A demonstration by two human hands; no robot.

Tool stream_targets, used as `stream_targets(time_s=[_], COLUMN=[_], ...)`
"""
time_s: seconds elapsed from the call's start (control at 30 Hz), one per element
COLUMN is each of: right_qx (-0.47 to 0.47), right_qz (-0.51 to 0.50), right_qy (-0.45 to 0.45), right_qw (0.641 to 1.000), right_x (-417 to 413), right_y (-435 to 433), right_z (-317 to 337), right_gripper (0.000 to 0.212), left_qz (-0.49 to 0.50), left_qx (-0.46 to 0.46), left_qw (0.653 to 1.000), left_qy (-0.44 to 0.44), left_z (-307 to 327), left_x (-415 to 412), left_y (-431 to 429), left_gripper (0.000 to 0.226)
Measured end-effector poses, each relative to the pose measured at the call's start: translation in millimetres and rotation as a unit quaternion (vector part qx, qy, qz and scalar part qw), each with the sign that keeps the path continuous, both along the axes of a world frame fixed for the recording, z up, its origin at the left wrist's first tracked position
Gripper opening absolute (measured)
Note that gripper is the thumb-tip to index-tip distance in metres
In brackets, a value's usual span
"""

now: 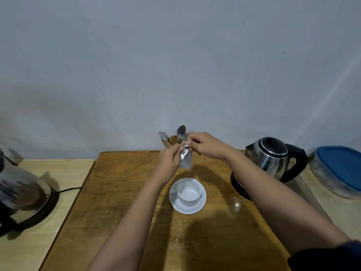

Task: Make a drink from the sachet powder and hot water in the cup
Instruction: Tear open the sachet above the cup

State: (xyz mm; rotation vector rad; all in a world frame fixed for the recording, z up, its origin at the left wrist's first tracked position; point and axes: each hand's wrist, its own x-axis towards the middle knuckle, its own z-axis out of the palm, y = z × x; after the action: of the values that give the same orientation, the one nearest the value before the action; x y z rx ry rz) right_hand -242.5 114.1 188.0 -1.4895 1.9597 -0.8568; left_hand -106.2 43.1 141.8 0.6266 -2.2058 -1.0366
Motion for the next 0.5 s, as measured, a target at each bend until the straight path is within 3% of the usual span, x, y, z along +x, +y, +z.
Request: stream_targets(time_s=[0.2, 0.5], right_qx=[-0.023, 0.077], right_qz=[-0.049, -0.044], right_qy=[0.030, 0.012], right_qw=[0.998, 0.996], right_x=[-14.8, 16.8], right_y=[13.5, 3.0], right_z=[-3.5, -42.5], right_gripper=[0.027, 0.022], left_qz=[0.179, 0.161], left_qx=[0.056, 0.064], left_qw=[0.979, 0.982], left_qy=[0.073, 0.081], left_z=[-3.7, -12.5], left_x=[16.0, 55.1], left_y=[-6.4, -26.5], left_gripper=[0.022, 0.022])
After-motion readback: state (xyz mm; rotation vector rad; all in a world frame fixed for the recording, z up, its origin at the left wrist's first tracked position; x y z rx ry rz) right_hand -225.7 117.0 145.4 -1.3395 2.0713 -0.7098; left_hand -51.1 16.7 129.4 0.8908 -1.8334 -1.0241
